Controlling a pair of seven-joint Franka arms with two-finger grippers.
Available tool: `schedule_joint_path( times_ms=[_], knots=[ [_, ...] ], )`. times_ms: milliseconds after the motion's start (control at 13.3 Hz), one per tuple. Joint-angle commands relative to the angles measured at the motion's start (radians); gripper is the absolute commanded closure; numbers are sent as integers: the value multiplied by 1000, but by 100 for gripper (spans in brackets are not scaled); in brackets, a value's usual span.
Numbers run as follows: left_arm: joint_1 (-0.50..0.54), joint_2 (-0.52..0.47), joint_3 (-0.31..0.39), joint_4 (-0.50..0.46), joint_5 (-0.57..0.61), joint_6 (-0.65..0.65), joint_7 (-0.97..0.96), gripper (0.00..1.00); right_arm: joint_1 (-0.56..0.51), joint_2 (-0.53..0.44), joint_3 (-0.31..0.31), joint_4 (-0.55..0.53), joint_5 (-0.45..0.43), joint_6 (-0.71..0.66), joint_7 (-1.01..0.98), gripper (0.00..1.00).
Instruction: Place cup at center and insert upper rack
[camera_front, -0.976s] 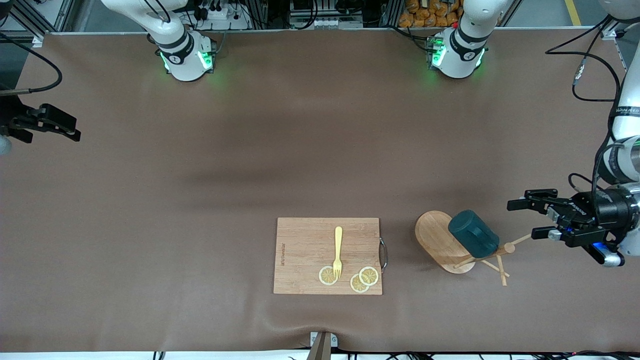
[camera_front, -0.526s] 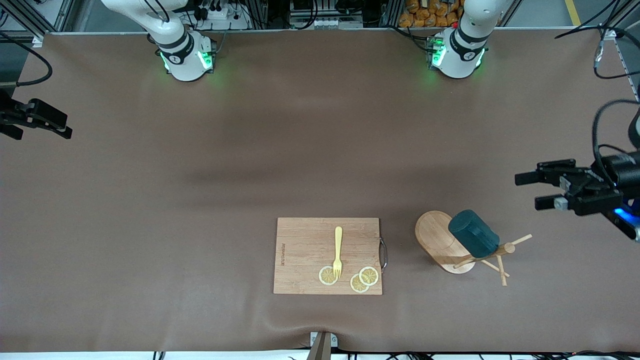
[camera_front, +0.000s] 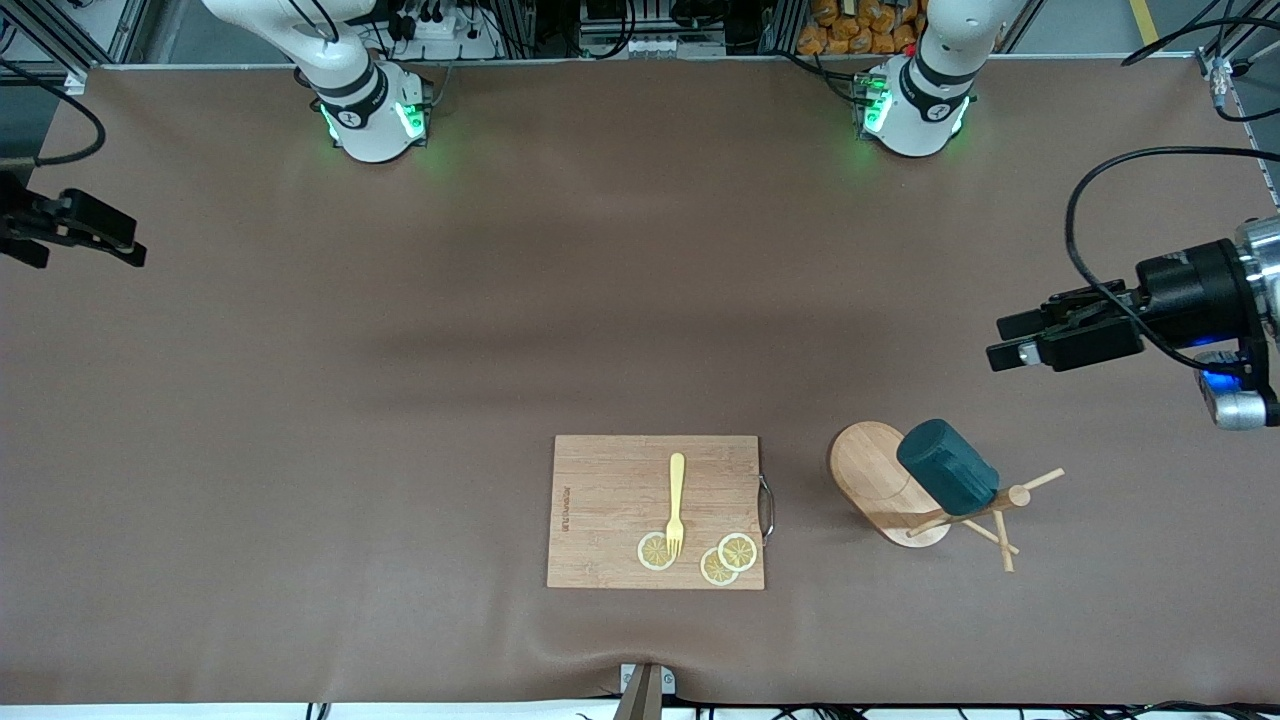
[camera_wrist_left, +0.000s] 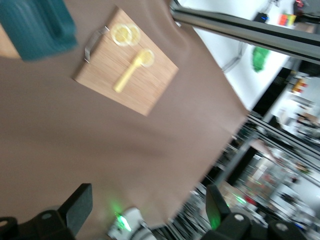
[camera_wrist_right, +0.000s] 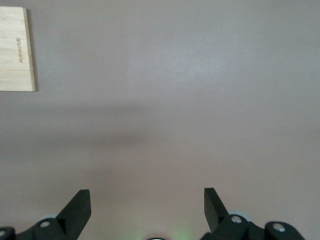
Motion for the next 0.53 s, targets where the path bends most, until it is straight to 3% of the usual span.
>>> schedule_joint_path(
  times_ms=[0, 225, 451],
  knots=[
    [2, -28, -22, -12, 183, -12, -2, 0, -7, -44, 4, -143, -1, 103, 7, 0],
    [-65, -28, -25, -10, 421, -61, 7, 0, -54, -39, 10, -170, 1, 126, -5, 0],
    [-84, -26, -23, -12, 552, -88, 117, 0, -70, -35, 10, -177, 1, 126, -54, 0]
  ],
)
